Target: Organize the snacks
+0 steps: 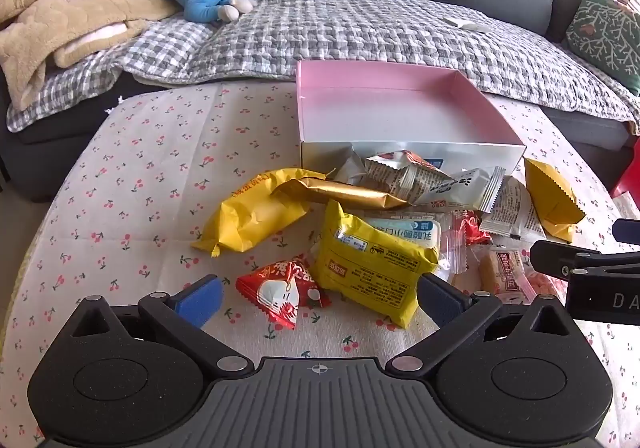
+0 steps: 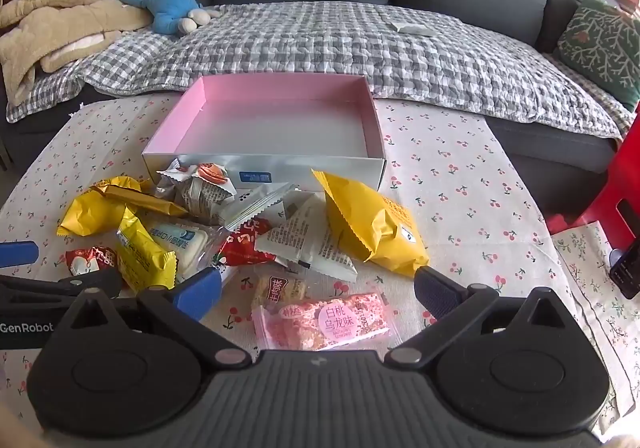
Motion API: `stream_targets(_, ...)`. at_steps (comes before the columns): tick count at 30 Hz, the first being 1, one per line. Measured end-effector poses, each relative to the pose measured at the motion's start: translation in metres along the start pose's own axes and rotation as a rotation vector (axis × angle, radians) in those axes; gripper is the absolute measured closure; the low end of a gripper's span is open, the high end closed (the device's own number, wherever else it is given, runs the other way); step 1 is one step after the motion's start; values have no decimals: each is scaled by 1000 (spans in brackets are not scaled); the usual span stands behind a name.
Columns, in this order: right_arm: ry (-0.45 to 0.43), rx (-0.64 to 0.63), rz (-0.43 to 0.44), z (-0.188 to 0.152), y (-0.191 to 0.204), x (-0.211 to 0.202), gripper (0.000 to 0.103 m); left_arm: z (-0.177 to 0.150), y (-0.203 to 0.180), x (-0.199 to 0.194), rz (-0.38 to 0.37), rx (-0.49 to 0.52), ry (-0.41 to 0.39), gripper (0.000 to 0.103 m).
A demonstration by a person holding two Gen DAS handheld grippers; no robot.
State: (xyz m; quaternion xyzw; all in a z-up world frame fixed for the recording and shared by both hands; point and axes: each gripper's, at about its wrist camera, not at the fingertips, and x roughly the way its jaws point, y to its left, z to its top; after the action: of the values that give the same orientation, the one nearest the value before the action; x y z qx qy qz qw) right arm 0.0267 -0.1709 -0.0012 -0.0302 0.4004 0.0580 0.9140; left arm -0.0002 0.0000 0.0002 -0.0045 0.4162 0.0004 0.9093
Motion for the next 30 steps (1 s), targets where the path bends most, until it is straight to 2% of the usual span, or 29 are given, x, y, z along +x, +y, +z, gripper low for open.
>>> stream_targets(30,50,-19,-30,-2,-1,7,0,-5,-9,0,-6,45,40,0)
